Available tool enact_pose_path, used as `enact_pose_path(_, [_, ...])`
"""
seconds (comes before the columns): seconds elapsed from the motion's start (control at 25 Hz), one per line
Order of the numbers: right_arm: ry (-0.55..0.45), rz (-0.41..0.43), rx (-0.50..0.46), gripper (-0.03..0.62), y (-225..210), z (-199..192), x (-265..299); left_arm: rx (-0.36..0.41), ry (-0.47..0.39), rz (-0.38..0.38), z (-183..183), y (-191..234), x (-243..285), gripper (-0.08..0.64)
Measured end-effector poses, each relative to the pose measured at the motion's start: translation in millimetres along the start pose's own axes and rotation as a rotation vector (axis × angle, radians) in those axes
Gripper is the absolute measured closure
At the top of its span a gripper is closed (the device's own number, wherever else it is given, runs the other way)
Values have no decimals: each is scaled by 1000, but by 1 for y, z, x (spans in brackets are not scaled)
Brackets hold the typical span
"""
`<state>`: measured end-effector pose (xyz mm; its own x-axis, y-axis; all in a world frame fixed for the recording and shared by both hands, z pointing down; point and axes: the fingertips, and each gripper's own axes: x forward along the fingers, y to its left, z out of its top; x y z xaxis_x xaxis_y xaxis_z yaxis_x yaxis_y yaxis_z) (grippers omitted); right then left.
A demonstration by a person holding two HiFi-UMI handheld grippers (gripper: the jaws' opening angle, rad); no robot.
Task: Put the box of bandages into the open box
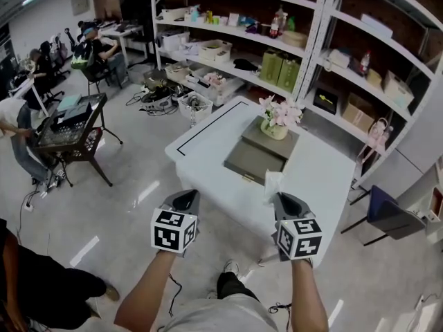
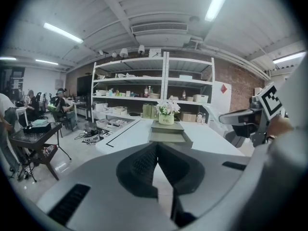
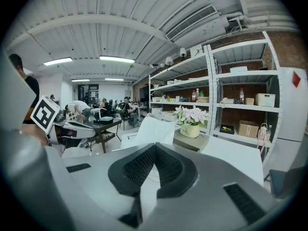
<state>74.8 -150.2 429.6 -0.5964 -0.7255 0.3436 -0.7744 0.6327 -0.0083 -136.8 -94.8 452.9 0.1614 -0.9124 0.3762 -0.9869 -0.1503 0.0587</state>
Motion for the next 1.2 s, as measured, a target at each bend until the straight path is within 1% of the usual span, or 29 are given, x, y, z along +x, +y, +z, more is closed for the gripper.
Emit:
enact_pose_path(0.2, [7,-4,0,588,-9,3,25,17,8,-10,5,10,19,557])
enact_pose_path(0.44, [15,-4,-6,588,-21,9,68,33,13,-20,15,33,53,557])
enact_pose_path(0.92, [88,-13,7,588,-62,11,162,45,47,-87,38,62,154,557])
enact_pose_path(1.2, [133,-19,20,588,-80,8,202,51,74,-133,46,72,203,557])
